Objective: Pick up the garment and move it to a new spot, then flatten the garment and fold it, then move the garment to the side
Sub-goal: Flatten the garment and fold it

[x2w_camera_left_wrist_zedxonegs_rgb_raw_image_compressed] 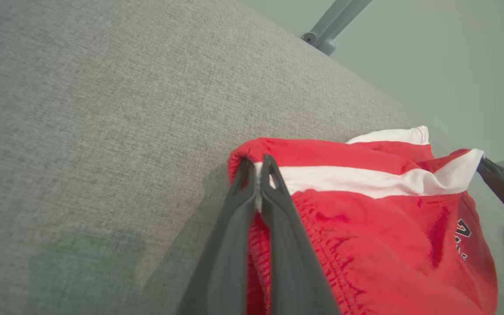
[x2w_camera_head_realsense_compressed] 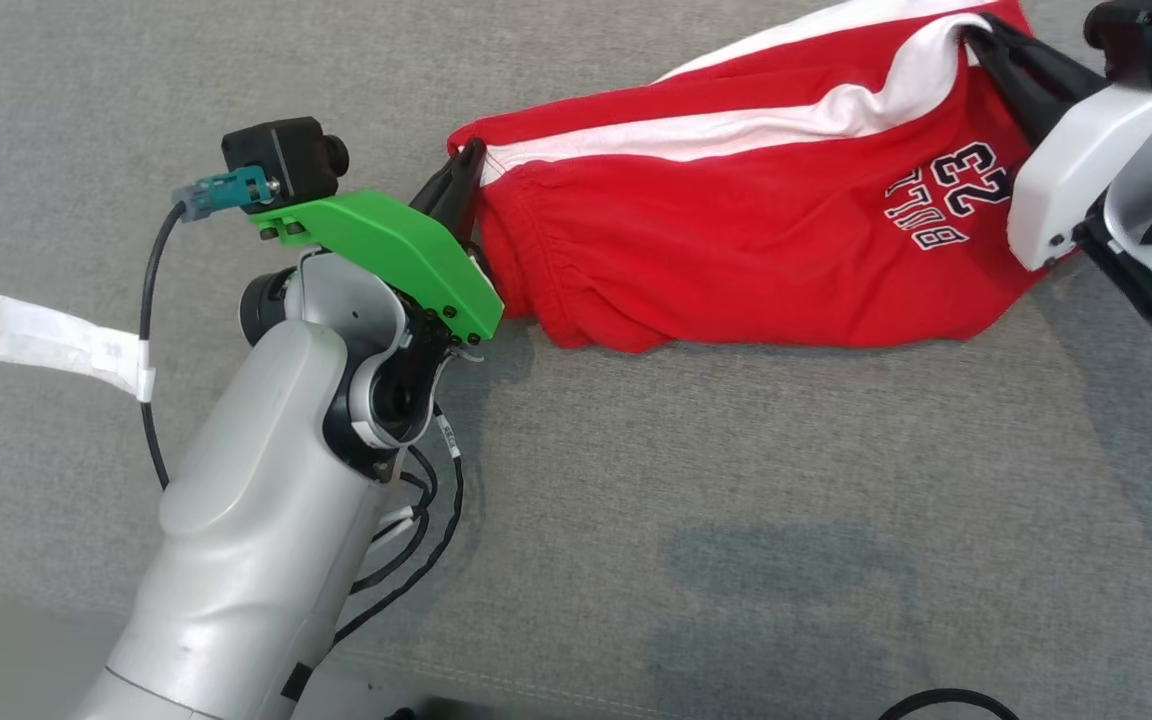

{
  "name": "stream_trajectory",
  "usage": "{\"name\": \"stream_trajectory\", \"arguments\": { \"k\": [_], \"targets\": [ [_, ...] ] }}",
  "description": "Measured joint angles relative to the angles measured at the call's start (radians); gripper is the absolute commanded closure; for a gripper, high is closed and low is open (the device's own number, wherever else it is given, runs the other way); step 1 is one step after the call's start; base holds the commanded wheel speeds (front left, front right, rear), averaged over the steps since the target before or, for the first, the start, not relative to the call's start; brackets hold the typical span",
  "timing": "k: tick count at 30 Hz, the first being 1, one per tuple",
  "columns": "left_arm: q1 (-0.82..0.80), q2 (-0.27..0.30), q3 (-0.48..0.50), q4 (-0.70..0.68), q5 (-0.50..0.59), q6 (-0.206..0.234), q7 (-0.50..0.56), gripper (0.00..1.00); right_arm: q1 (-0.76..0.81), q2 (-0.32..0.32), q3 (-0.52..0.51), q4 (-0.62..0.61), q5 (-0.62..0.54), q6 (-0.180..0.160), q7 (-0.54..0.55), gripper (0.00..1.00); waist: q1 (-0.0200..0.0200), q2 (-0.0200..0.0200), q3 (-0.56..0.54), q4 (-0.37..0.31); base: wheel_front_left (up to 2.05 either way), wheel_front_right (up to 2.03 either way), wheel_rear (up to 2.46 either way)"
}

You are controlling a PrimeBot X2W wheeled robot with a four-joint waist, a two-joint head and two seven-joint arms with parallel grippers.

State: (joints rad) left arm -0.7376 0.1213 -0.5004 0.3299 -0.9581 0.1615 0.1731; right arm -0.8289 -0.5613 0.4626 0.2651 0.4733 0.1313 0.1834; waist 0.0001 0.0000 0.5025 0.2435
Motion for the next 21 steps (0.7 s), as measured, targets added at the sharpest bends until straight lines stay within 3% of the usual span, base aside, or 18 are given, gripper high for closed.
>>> {"name": "stream_trajectory", "arguments": {
  "k": [3,9,15,21],
  "targets": [
    [-0.035,-0.026,-0.009,0.097,0.003,-0.015,-0.047,1.0,-0.095,-0.021,0.053,0.126,0.014,0.0,-0.014,1.0,0.0,0.0,0.025,0.054,0.0,0.0,0.0],
    [-0.065,-0.049,-0.026,0.165,0.002,-0.062,-0.097,1.0,-0.186,-0.025,0.113,0.257,0.029,0.0,-0.037,1.0,0.0,0.0,0.044,0.102,0.0,0.0,0.0],
    [-0.095,-0.06,-0.049,0.187,0.001,-0.1,-0.138,1.0,-0.232,-0.022,0.151,0.338,0.047,0.0,-0.057,1.0,0.0,0.0,0.05,0.108,0.0,0.0,0.0],
    [-0.115,-0.065,-0.057,0.205,-0.002,-0.104,-0.154,1.0,-0.258,-0.023,0.169,0.398,0.028,0.0,-0.071,1.0,0.0,0.0,0.045,0.099,0.0,0.0,0.0]
  ]
}}
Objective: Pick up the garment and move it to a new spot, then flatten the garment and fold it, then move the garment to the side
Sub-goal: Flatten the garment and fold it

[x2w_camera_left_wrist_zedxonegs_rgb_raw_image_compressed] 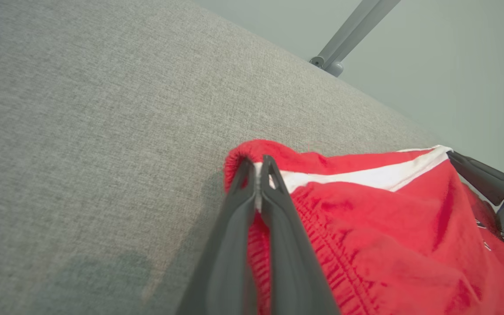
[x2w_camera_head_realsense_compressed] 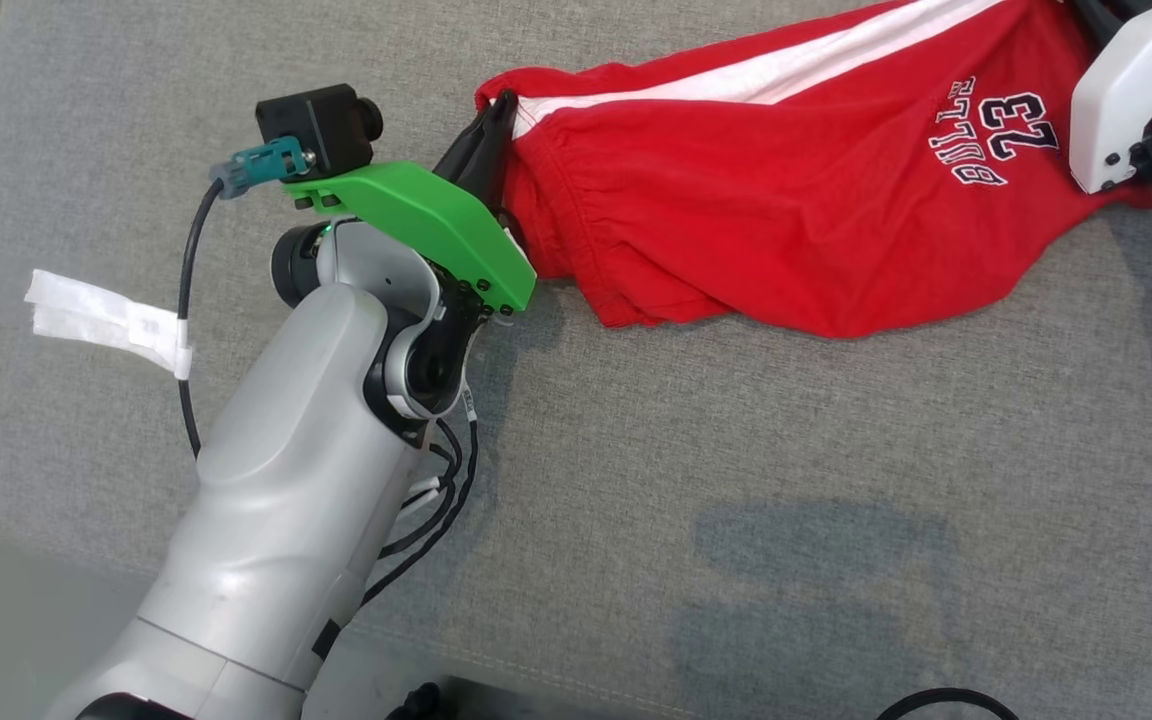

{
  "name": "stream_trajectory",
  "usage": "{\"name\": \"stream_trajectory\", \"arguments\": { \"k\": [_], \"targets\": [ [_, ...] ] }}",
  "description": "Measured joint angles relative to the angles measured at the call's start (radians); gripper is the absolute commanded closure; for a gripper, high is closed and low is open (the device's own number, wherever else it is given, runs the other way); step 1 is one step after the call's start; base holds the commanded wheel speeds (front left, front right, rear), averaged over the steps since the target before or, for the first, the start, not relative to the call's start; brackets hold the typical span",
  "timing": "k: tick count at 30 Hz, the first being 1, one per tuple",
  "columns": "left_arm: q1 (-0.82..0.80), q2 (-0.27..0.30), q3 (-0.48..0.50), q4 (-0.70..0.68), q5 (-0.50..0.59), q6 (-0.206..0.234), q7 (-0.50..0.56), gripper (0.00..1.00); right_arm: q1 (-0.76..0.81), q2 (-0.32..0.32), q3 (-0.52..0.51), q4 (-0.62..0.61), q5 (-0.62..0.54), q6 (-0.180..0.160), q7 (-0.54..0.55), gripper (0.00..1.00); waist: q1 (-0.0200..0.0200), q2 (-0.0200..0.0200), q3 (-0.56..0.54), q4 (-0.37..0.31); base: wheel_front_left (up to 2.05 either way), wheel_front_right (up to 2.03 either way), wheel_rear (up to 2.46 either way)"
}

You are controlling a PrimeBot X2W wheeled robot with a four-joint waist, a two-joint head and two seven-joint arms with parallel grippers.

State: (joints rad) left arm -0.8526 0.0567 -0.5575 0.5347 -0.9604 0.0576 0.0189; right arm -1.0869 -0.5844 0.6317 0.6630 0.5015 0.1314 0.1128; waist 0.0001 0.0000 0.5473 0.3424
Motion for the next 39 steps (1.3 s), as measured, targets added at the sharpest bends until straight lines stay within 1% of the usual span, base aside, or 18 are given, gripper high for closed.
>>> {"name": "stream_trajectory", "arguments": {
  "k": [1,2,3,4,5,10,13,16,19,21,22,25,28,31,35,36,37,39],
  "targets": [
    [-0.001,-0.001,-0.002,0.006,-0.001,0.0,-0.003,1.0,-0.003,0.003,0.002,0.007,-0.003,0.0,-0.006,1.0,0.0,0.0,-0.002,-0.002,0.0,0.0,0.0],
    [-0.001,-0.001,-0.004,0.013,-0.001,0.0,-0.004,0.83,-0.005,0.009,0.0,0.014,-0.006,0.0,-0.015,0.69,0.0,0.0,-0.005,-0.004,0.0,0.0,0.0],
    [-0.001,0.0,-0.011,0.019,0.002,0.0,-0.007,0.65,-0.008,0.015,-0.002,0.022,-0.015,0.0,-0.022,0.0,0.0,0.0,-0.008,-0.008,0.0,0.0,0.0],
    [-0.002,0.003,-0.019,0.024,0.008,-0.002,-0.007,0.42,-0.01,0.021,-0.005,0.029,-0.024,0.0,-0.028,0.0,0.0,0.0,-0.01,-0.012,0.0,0.0,0.0],
    [-0.002,0.007,-0.024,0.028,0.017,-0.004,-0.013,0.0,-0.012,0.027,-0.01,0.033,-0.027,0.0,-0.031,0.0,0.0,0.0,-0.012,-0.016,0.0,0.0,0.0],
    [0.006,0.078,-0.074,-0.009,0.111,-0.001,-0.074,0.0,0.019,0.07,-0.084,0.006,-0.008,0.0,-0.061,0.0,0.0,0.0,-0.036,-0.039,0.0,0.0,0.0],
    [0.07,0.147,-0.099,-0.104,0.179,0.021,-0.127,0.0,0.081,0.089,-0.129,-0.029,0.009,0.0,-0.013,0.0,0.0,0.0,-0.067,-0.054,0.0,0.0,0.0],
    [0.167,0.226,-0.091,-0.242,0.225,0.081,-0.186,0.0,0.129,0.103,-0.195,-0.055,0.01,0.0,0.054,0.0,0.0,-0.0001,-0.096,-0.075,0.0,0.0,0.0],
    [0.262,0.269,-0.085,-0.376,0.268,0.146,-0.226,0.0,0.176,0.105,-0.267,-0.063,-0.023,-0.001,0.112,0.0,-0.0001,0.0,-0.119,-0.088,0.0,0.0,0.0],
    [0.315,0.289,-0.069,-0.442,0.285,0.187,-0.247,0.0,0.203,0.123,-0.31,-0.068,-0.048,-0.001,0.143,0.0,-0.0002,0.0,-0.126,-0.087,0.0,0.0,0.0],
    [0.338,0.298,-0.068,-0.462,0.297,0.199,-0.254,0.0,0.213,0.136,-0.326,-0.072,-0.06,-0.001,0.16,0.0,-0.0001,0.0,-0.127,-0.083,0.0,0.0,0.0],
    [0.396,0.299,-0.054,-0.5,0.326,0.226,-0.27,0.0,0.239,0.188,-0.387,-0.07,-0.075,-0.001,0.197,0.0,-0.0001,0.0,-0.125,-0.068,0.0,0.0,0.0],
    [0.432,0.271,-0.033,-0.526,0.335,0.227,-0.277,0.0,0.255,0.2,-0.438,-0.048,-0.143,-0.001,0.221,0.0,-0.0002,0.0,-0.118,-0.041,0.0,0.0,0.0],
    [0.455,0.253,-0.016,-0.535,0.366,0.208,-0.28,0.0,0.267,0.215,-0.494,-0.022,-0.207,-0.001,0.243,0.0,-0.0001,0.0,-0.112,-0.009,0.0,0.0,0.0],
    [0.502,0.229,0.003,-0.52,0.39,0.157,-0.281,0.0,0.279,0.248,-0.559,0.0,-0.241,-0.002,0.278,0.0,-0.0001,0.0,-0.118,0.025,0.0,0.0,0.0],
    [0.513,0.223,0.008,-0.514,0.396,0.149,-0.281,0.0,0.283,0.262,-0.576,0.007,-0.235,-0.005,0.287,0.47,-0.0002,0.0,-0.123,0.03,0.0,0.0,0.0],
    [0.52,0.219,0.012,-0.51,0.4,0.134,-0.281,0.0,0.285,0.276,-0.592,0.014,-0.223,-0.006,0.3,1.0,-0.0002,0.0,-0.13,0.033,0.0,0.0,0.0],
    [0.541,0.213,0.023,-0.5,0.407,0.107,-0.281,0.0,0.299,0.31,-0.618,0.018,-0.198,-0.005,0.312,1.0,-0.0002,0.0,-0.145,0.037,0.0,0.0,0.0]
  ]
}}
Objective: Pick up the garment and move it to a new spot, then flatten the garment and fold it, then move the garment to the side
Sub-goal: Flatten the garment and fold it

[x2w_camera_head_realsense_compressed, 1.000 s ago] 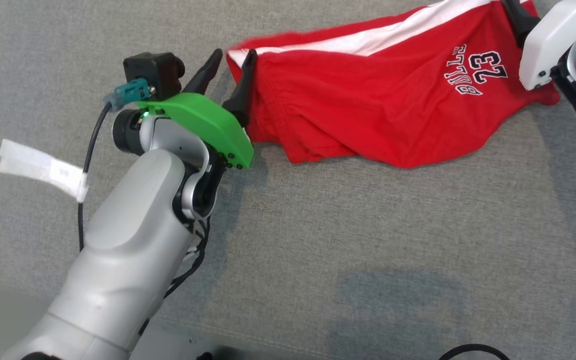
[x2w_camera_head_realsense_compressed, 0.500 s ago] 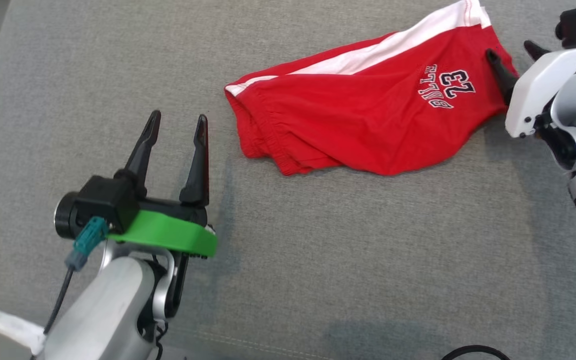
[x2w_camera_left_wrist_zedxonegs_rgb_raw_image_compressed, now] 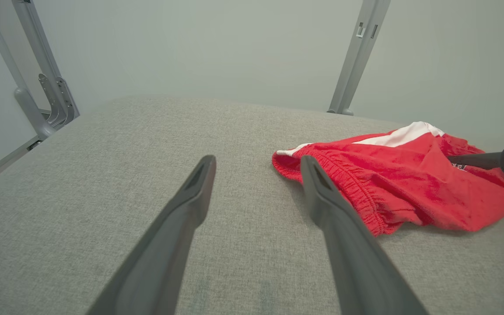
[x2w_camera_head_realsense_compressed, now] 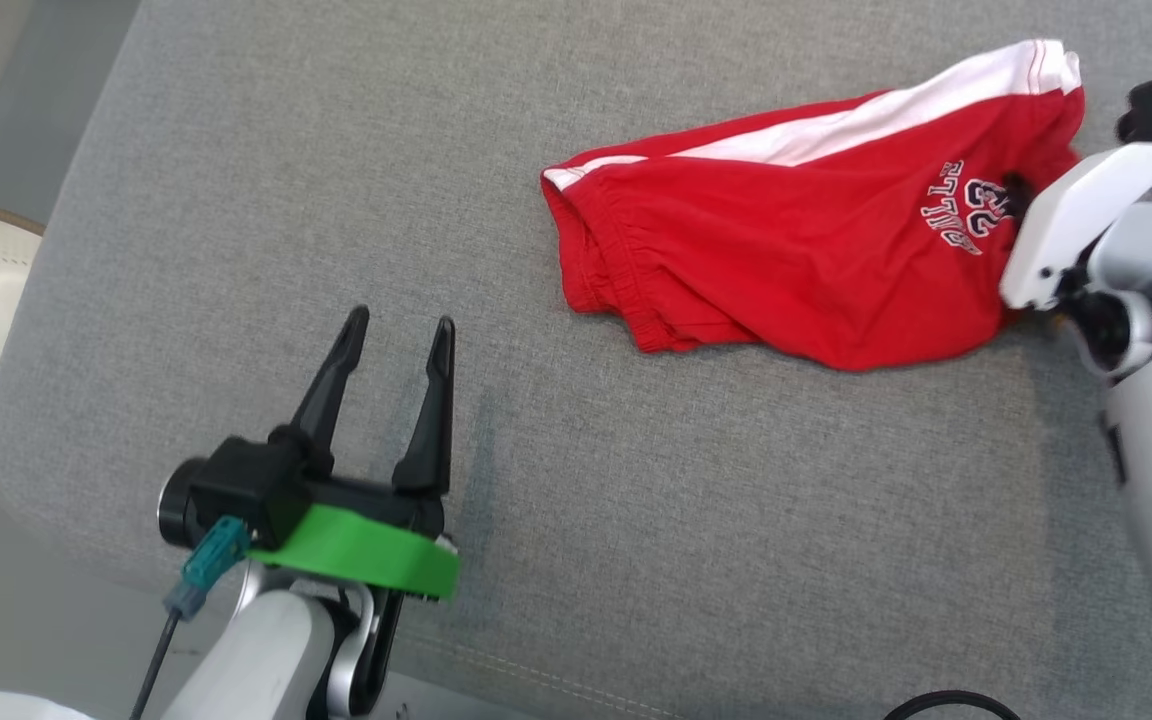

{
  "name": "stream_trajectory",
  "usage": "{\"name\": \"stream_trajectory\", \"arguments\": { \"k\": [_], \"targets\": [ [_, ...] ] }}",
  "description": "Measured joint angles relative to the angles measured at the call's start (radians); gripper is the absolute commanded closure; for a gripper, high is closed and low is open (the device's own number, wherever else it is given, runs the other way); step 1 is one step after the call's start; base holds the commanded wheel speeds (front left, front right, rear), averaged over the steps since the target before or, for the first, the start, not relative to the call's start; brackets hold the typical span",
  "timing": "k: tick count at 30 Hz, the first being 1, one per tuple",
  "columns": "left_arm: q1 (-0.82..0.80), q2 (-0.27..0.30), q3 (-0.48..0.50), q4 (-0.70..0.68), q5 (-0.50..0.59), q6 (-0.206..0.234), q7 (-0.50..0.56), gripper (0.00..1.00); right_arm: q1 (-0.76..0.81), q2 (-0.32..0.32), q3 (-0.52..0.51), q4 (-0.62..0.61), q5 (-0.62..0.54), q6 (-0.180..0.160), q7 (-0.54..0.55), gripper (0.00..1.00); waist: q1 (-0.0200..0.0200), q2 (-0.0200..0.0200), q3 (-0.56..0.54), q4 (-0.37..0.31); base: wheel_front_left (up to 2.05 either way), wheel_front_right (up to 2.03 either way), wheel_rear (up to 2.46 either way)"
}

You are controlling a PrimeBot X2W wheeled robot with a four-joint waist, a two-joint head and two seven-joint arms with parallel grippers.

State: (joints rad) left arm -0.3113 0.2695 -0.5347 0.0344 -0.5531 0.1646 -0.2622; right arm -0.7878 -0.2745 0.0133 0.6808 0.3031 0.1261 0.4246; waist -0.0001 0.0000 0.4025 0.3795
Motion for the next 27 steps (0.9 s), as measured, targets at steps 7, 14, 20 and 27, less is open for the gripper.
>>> {"name": "stream_trajectory", "arguments": {
  "k": [7,14,20,27],
  "targets": [
    [0.145,0.016,0.066,0.057,0.023,-0.04,0.0,0.0,0.107,0.127,-0.044,-0.043,0.162,0.006,0.053,1.0,0.0,0.0,-0.07,-0.024,0.0,0.0,0.0],
    [0.256,0.009,0.101,0.073,0.072,-0.089,0.0,0.0,0.23,0.061,-0.176,-0.089,0.204,0.006,0.11,1.0,0.0,0.0001,-0.157,-0.113,0.0,0.0,0.0],
    [0.331,-0.035,0.157,0.093,0.132,-0.154,0.0,0.0,0.306,-0.024,-0.379,-0.092,0.14,0.005,0.127,1.0,0.0,0.0001,-0.238,-0.165,0.0,0.0,0.0],
    [0.384,-0.116,0.219,0.109,0.193,-0.214,0.0,0.0,0.312,0.031,-0.429,-0.232,0.117,0.004,0.134,1.0,0.0,0.0,-0.299,-0.166,0.0,0.0,0.0]
  ]
}}
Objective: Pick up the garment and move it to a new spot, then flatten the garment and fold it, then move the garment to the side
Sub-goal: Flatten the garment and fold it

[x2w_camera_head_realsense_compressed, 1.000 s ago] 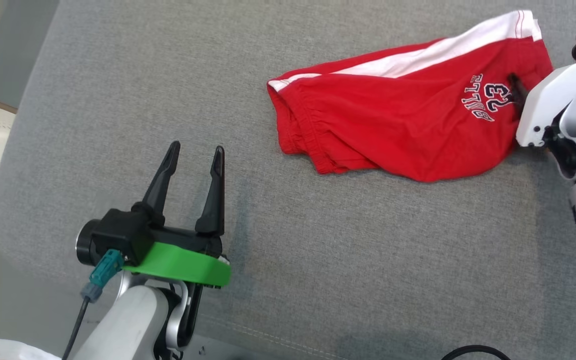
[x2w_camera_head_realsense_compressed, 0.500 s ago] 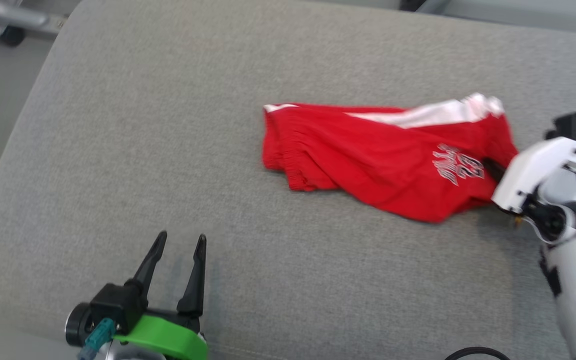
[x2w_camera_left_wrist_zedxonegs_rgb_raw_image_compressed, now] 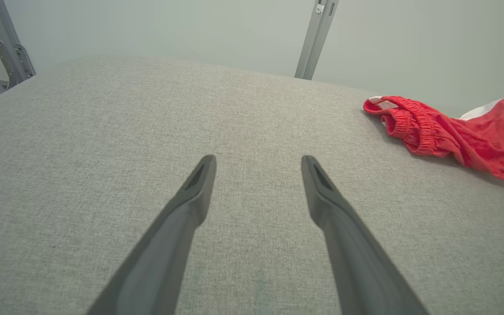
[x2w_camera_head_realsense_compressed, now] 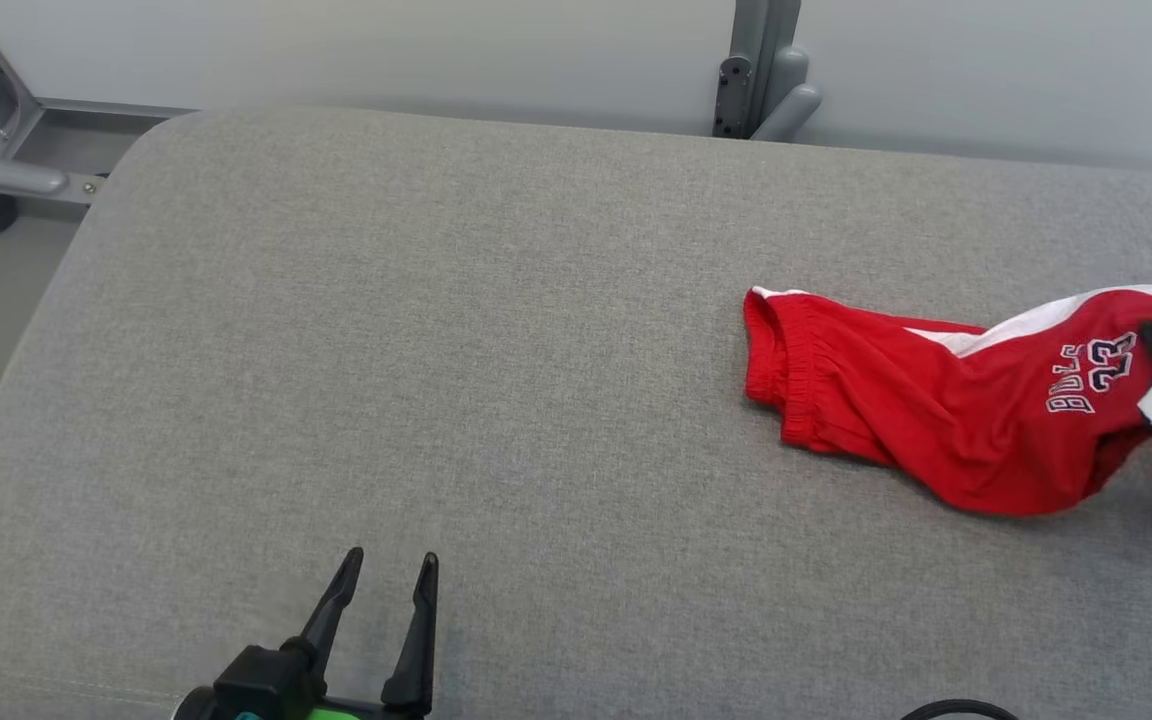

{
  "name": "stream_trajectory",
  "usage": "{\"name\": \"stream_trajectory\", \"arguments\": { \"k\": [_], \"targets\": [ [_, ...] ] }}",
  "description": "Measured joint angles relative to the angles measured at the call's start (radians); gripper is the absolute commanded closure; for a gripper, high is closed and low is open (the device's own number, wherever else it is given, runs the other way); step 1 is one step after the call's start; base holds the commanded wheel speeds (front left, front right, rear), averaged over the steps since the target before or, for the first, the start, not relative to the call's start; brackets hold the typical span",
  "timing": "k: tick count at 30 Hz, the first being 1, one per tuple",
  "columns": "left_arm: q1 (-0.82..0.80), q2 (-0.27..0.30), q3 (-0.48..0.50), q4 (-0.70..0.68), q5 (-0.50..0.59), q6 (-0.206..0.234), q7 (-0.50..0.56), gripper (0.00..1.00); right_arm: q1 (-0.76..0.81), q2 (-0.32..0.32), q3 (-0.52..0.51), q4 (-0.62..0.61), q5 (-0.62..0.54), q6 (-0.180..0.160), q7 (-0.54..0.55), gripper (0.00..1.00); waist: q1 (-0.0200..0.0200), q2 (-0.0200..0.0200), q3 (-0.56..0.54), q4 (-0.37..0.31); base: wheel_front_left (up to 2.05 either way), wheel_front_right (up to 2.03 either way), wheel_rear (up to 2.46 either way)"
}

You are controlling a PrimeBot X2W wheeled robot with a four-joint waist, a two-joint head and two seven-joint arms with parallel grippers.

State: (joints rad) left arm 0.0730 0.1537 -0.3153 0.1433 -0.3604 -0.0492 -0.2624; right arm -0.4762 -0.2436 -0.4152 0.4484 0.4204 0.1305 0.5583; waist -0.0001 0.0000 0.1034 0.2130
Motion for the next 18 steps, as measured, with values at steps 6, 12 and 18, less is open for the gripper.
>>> {"name": "stream_trajectory", "arguments": {
  "k": [6,12,18],
  "targets": [
    [0.016,-0.044,0.016,0.019,0.039,-0.031,0.0,0.0,0.013,0.09,0.118,-0.137,-0.001,0.0,0.05,1.0,0.0,0.0,-0.021,0.025,0.0,0.0,0.0],
    [-0.005,-0.073,0.017,0.047,0.063,-0.059,0.0,0.0,0.025,0.174,0.228,-0.132,-0.067,0.0,0.05,1.0,0.0,0.0,-0.019,0.068,0.0,0.0,0.0],
    [-0.026,-0.084,0.021,0.064,0.067,-0.073,0.0,0.0,-0.029,0.192,0.247,-0.012,-0.129,0.0,-0.004,1.0,0.0,0.0,0.0,0.104,0.0,0.0,0.0]
  ]
}}
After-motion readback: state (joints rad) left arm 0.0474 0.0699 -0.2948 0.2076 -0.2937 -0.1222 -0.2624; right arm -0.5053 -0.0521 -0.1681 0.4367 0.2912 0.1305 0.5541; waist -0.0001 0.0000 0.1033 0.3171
